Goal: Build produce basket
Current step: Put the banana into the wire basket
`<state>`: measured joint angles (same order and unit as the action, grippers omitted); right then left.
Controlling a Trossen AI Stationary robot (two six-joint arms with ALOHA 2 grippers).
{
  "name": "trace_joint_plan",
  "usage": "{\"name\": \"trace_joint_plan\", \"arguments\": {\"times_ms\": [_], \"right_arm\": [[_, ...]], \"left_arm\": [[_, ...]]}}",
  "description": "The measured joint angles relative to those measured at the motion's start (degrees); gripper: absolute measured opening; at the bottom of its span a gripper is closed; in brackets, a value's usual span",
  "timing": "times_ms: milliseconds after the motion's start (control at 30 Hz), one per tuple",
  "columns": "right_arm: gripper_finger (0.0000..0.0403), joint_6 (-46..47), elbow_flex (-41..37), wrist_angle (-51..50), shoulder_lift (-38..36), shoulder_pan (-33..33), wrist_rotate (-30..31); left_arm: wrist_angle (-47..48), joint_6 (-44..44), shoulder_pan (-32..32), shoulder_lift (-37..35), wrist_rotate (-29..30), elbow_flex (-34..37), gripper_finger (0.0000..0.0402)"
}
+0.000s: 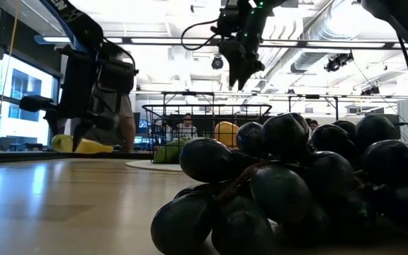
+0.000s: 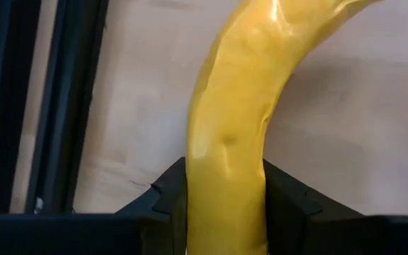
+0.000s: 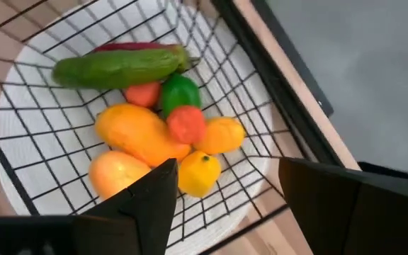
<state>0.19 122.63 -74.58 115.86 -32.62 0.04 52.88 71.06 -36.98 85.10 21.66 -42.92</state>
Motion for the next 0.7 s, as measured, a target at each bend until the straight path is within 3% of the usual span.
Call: {"name": "trace_joint_plan", "arguments": {"times_ms": [333, 700], "right_arm": [[0.0227, 5.5, 0.0, -1.0, -3.7, 0.2, 2.0], [0.0227, 10.1, 0.0, -1.5, -5.9, 1.6, 3.2]], "left_arm": [[-3.0, -8.6, -3.2, -11.2, 1.5, 0.0, 0.0113], [-21.1, -23.7, -3.3, -22.8, -2.1, 0.0, 0.0113]]}}
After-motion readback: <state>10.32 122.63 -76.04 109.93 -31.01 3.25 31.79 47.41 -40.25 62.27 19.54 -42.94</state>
